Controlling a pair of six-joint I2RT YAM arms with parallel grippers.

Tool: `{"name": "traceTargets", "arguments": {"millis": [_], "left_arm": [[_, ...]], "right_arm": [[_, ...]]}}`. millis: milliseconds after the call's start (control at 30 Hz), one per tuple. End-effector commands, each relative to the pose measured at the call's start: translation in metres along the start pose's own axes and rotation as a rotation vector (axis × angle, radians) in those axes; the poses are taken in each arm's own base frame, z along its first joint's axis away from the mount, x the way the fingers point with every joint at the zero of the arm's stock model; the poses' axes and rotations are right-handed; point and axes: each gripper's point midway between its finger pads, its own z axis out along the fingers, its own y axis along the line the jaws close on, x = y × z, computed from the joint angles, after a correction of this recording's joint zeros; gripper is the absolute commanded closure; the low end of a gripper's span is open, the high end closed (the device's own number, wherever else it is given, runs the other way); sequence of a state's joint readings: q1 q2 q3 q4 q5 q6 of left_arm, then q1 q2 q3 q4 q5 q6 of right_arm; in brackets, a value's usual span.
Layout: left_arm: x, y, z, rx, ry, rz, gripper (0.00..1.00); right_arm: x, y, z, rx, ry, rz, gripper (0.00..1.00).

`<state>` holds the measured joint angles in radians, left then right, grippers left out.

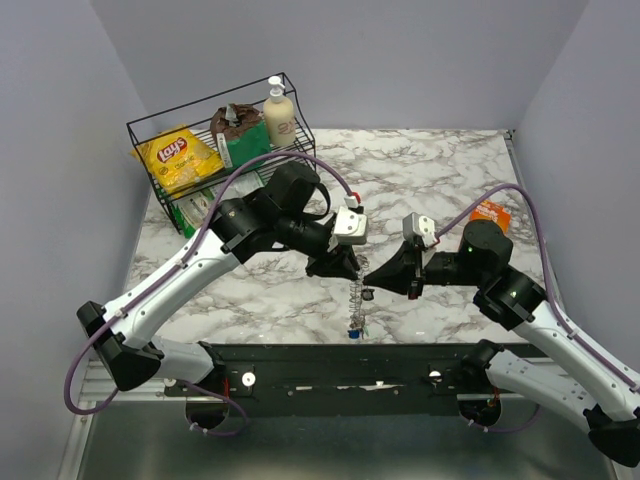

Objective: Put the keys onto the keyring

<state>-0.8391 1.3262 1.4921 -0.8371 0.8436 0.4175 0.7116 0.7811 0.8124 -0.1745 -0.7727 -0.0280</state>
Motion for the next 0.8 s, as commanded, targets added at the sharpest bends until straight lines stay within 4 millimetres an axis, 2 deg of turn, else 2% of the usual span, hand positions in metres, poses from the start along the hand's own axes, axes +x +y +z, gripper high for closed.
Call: {"name": "traceTargets", "arguments": {"millis": [0, 300, 467, 667, 767], "left_arm": [[-0.005, -0.012, -0.001, 0.059, -0.011, 0.006, 0.69], [-0.002, -0.012, 0.005, 0.085, 0.004, -0.017, 0.66], [0.002, -0.01, 0.01, 0.089, 0.024, -0.027, 0.67], [0.007, -0.008, 0.015, 0.091, 0.047, -0.034, 0.75], [0.01, -0.007, 0.017, 0.089, 0.06, -0.034, 0.89]], "right_arm": [[-0.018, -0.003, -0.002, 0.021, -0.034, -0.045, 0.99], [-0.016, -0.004, -0.001, 0.025, -0.03, -0.041, 0.99], [-0.018, -0.004, -0.001, 0.027, -0.034, -0.045, 0.99], [-0.019, -0.003, -0.003, 0.027, -0.038, -0.048, 0.99], [-0.019, -0.002, -0.003, 0.025, -0.039, -0.051, 0.99]]}}
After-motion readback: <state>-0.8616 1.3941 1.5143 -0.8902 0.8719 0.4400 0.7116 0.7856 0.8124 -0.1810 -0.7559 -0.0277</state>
